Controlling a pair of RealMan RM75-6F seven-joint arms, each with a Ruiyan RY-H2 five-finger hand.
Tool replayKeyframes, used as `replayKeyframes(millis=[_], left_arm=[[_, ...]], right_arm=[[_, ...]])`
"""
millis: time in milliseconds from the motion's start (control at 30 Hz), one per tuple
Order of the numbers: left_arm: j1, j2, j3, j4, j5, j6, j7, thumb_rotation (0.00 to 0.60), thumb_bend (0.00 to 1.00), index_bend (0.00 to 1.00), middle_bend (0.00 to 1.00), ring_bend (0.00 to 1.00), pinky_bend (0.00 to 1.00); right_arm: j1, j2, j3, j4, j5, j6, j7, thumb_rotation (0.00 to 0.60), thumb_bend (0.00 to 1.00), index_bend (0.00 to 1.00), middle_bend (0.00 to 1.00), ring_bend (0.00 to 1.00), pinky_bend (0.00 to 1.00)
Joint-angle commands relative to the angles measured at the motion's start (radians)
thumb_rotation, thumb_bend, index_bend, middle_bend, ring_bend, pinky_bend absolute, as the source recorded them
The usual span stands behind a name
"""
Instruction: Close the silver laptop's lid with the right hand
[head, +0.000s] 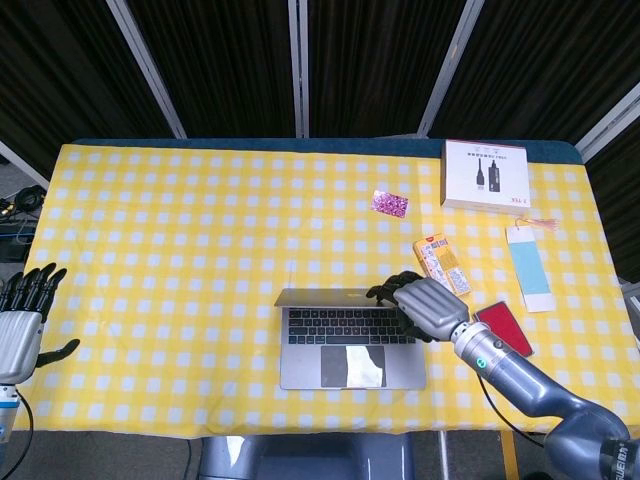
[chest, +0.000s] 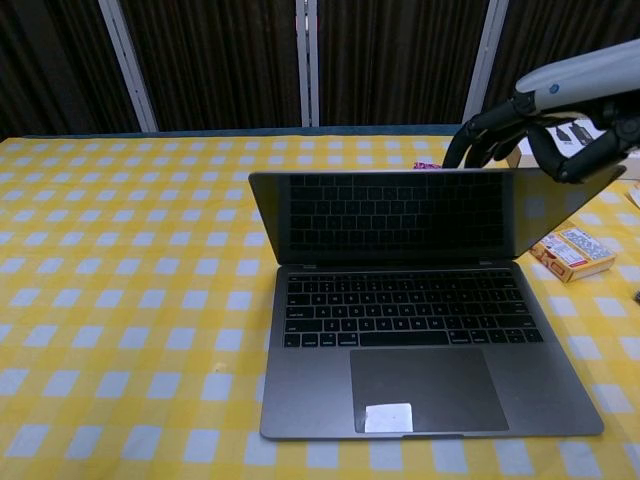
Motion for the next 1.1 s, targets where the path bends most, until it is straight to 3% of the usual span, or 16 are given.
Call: replayKeyframes(millis=[33,433,667,1100], left_arm=[[0.000,0.001,0.001,-0.001,0.000,-0.001,-0.001,0.600,0.00,0.00,0.00,0.00,0.00],[0.001,0.001,0.002,-0.001,0.001,0.000,0.000,0.600,0.00,0.00,0.00,0.00,0.00],[0.001,0.003,0.000,0.001,-0.006,-0.003,-0.008,0.600,0.00,0.00,0.00,0.00,0.00],[0.000,-0.004,0.005,0.001,-0.005,-0.007,0.005,0.600,0.00,0.00,0.00,0.00,0.00]], right_arm=[[-0.021,-0.001,-0.034,-0.019,-0.058,0.002,-0.019,0.600,1.00,0.24,0.27,0.17,0.16],[-0.048,-0.071,-0.133,0.018,-0.185,-0.006,-0.119,0.600,1.00,0.22,0.26,0.17,0.17],[-0.085,-0.158,-0.206,0.107,-0.269,0.024,-0.217,0.600,1.00,0.22,0.25,0.17,0.17],[-0.116,-0.234,-0.231,0.209,-0.327,0.072,-0.185,0.600,1.00,0.21,0.25,0.17,0.17]])
